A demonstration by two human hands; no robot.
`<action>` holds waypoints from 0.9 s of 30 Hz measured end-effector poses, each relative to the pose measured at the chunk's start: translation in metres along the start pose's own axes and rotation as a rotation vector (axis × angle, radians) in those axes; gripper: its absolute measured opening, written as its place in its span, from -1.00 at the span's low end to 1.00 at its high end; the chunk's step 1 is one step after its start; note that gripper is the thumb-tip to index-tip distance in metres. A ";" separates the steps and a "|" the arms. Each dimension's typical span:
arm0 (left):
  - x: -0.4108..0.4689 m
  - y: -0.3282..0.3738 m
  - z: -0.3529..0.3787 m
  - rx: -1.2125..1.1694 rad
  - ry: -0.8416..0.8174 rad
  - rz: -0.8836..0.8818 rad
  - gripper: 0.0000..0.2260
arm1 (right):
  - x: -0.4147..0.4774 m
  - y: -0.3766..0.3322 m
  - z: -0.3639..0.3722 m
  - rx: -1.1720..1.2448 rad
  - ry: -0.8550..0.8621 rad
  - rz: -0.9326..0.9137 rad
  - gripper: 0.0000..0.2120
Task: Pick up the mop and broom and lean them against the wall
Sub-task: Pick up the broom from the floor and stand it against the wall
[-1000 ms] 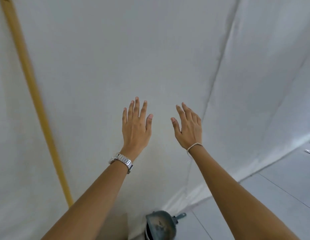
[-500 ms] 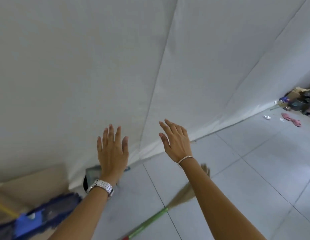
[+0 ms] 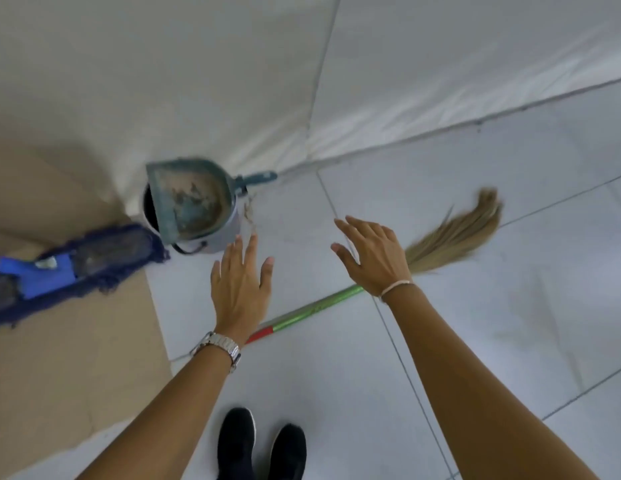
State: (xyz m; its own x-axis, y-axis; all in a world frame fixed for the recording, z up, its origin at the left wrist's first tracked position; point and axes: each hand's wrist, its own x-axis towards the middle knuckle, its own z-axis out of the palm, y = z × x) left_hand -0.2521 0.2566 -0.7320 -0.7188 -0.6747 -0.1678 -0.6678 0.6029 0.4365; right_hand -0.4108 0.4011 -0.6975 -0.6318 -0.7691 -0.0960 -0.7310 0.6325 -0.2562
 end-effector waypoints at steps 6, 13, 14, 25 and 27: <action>0.003 -0.077 0.162 -0.176 -0.006 -0.241 -0.55 | 0.013 0.030 0.186 0.045 -0.174 -0.022 -0.55; -0.025 -0.159 0.293 -0.784 0.269 -1.104 -0.50 | -0.005 0.043 0.358 0.031 -0.443 -0.050 -0.47; -0.027 -0.169 0.301 -0.818 0.302 -1.209 -0.47 | -0.006 0.043 0.372 0.011 -0.479 -0.072 -0.47; -0.027 -0.218 0.337 -1.396 0.037 -1.612 -0.69 | 0.003 0.038 0.436 -0.199 -0.637 -0.224 -0.62; -0.024 -0.217 0.337 -1.497 0.103 -1.619 -0.68 | 0.004 0.036 0.437 -0.207 -0.627 -0.224 -0.63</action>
State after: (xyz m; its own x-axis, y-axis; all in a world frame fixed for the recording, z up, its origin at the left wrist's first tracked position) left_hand -0.1554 0.2853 -1.1201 0.1818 -0.1579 -0.9706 0.1226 -0.9757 0.1817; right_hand -0.3268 0.3809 -1.1272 -0.2373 -0.7513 -0.6158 -0.8997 0.4090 -0.1523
